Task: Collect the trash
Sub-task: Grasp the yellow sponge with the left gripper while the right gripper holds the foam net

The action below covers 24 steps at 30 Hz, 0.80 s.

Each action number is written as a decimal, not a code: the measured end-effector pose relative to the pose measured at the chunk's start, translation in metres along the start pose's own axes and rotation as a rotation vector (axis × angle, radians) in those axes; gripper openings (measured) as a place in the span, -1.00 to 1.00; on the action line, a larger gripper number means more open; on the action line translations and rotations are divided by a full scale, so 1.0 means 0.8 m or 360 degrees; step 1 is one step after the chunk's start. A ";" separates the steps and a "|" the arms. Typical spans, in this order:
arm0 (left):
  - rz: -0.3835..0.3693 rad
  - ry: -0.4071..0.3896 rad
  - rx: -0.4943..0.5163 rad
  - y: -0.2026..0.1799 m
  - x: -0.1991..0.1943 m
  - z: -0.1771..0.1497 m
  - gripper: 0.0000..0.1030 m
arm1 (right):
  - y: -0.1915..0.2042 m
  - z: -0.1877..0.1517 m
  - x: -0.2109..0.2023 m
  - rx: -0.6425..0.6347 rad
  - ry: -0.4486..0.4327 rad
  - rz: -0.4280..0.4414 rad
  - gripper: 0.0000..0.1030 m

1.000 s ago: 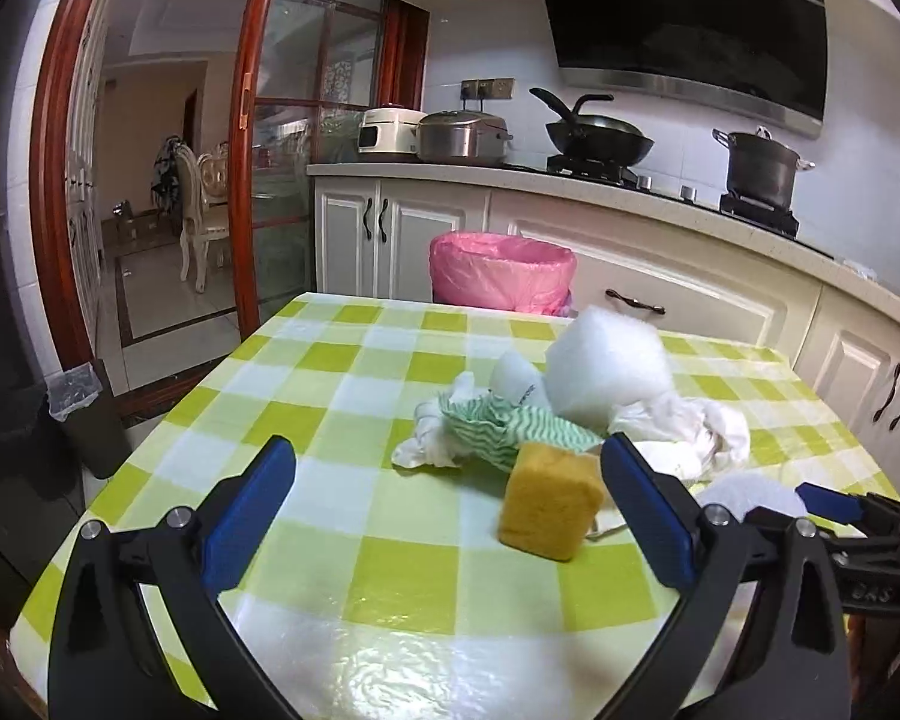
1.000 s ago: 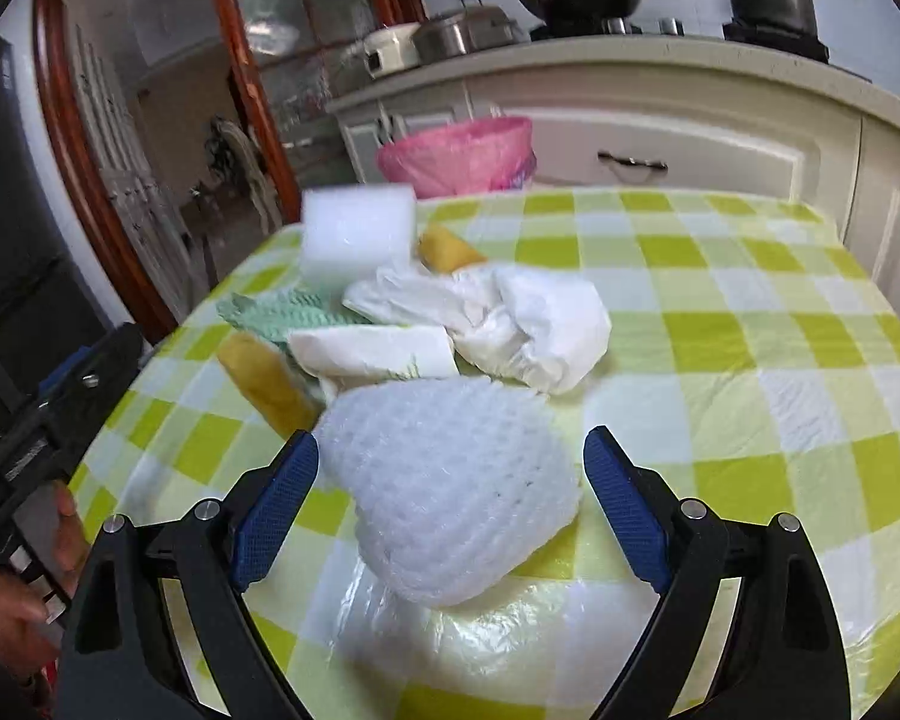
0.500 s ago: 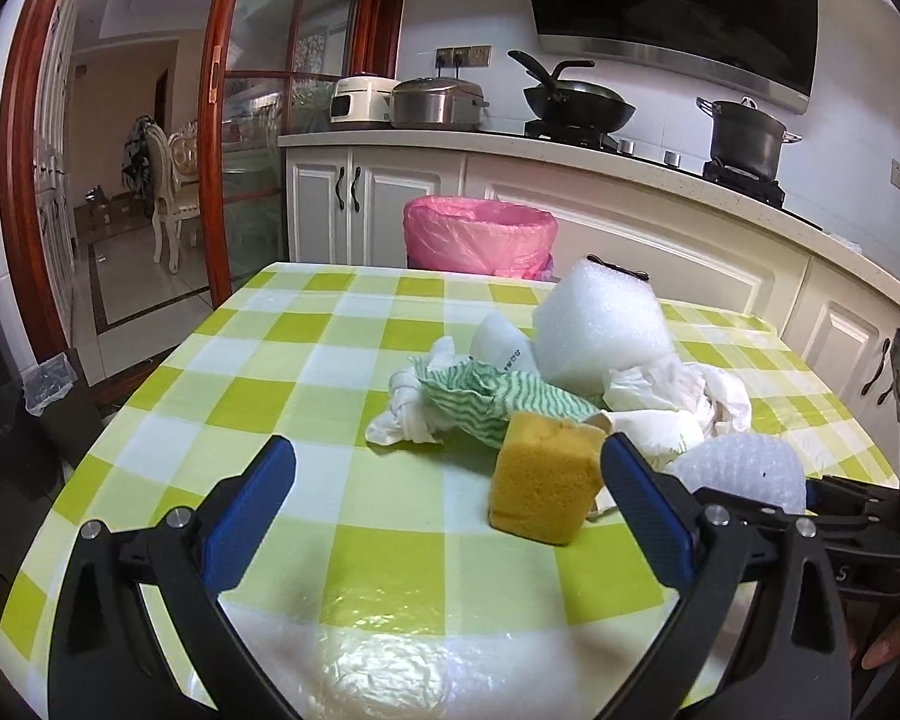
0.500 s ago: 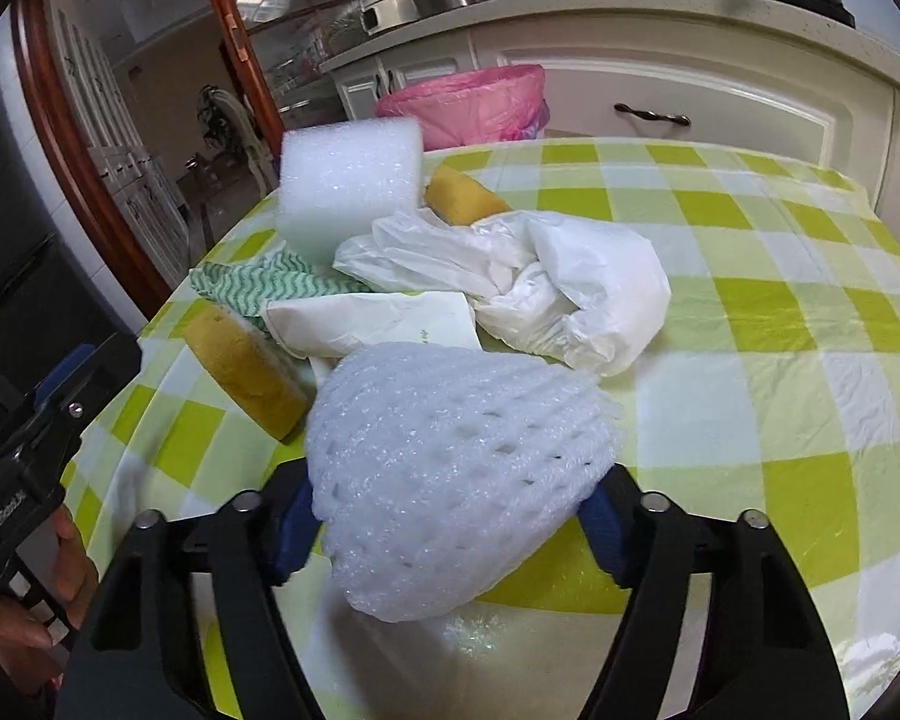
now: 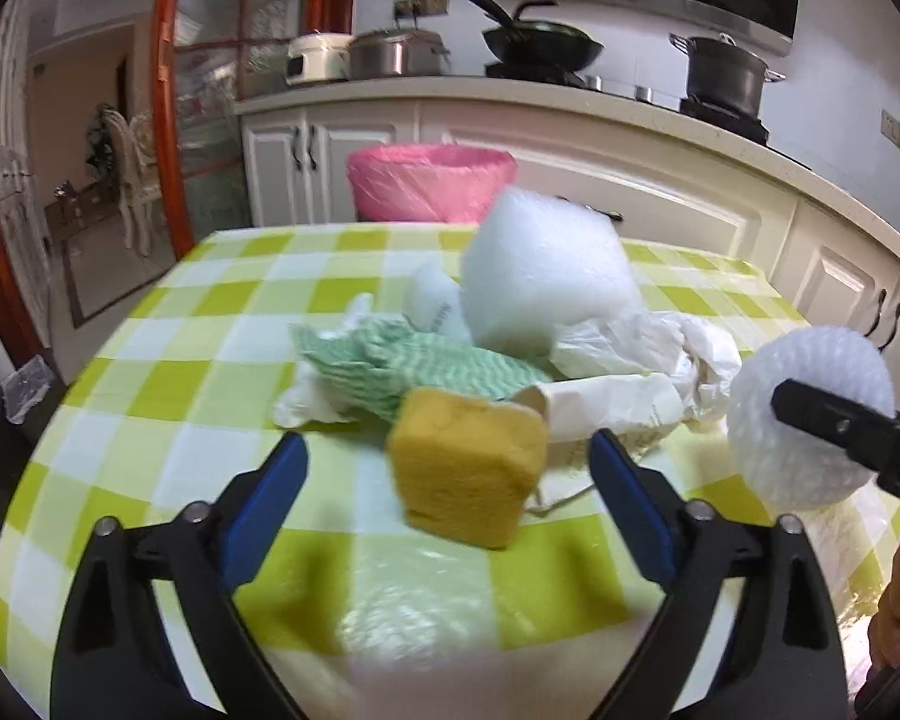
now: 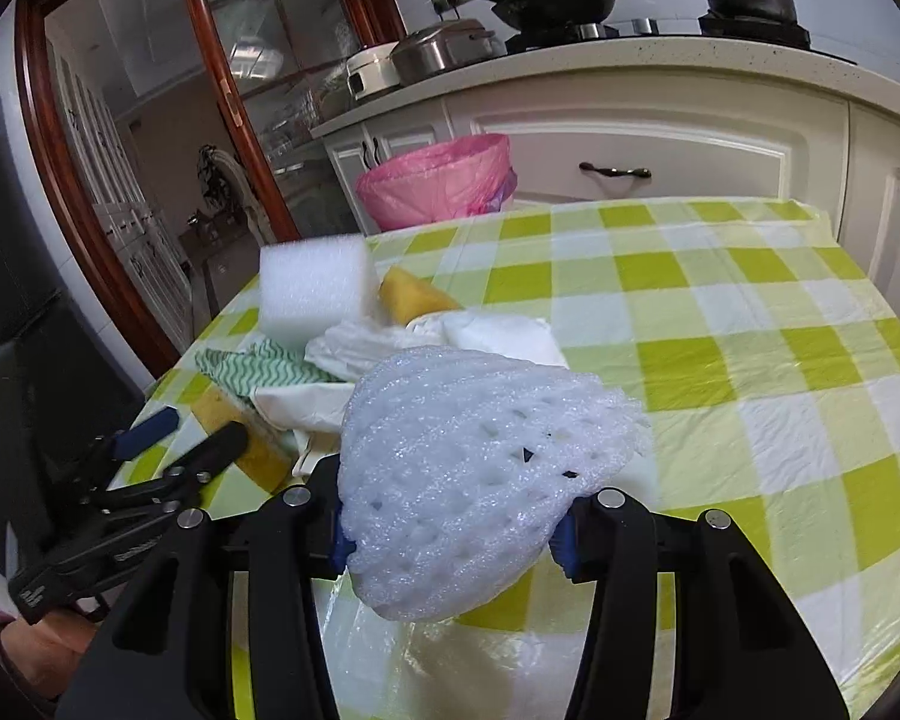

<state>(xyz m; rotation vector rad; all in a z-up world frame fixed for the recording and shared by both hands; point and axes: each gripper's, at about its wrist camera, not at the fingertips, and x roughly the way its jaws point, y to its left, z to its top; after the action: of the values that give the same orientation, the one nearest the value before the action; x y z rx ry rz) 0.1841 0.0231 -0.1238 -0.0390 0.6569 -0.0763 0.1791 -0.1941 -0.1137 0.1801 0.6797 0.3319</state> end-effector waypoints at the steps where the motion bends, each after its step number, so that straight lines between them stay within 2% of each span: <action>1: 0.0015 0.0012 0.0001 -0.003 0.005 0.003 0.68 | -0.002 0.001 -0.003 0.0004 -0.0009 0.0005 -0.08; 3: 0.0014 0.0023 0.0012 -0.005 0.011 0.005 0.55 | -0.004 0.001 -0.005 0.0003 -0.0017 0.0012 -0.08; 5: 0.0011 0.0040 0.0032 -0.007 0.014 0.005 0.27 | -0.005 0.001 -0.004 0.0008 -0.0018 0.0021 -0.08; 9: 0.0016 0.0046 0.0067 -0.008 0.011 0.000 -0.02 | -0.005 0.000 -0.005 0.0002 -0.0020 0.0038 -0.08; 17: 0.0018 -0.0028 0.0038 0.004 -0.021 -0.006 -0.07 | 0.001 0.000 -0.003 -0.0002 -0.0021 0.0064 -0.08; 24: -0.0004 -0.0148 -0.0004 0.009 -0.053 0.018 -0.07 | 0.012 0.013 -0.009 -0.0043 -0.0066 0.0074 -0.08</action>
<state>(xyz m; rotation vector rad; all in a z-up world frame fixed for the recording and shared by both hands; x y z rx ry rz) 0.1598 0.0338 -0.0874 -0.0455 0.5640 -0.0759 0.1780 -0.1881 -0.0992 0.1771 0.6307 0.3808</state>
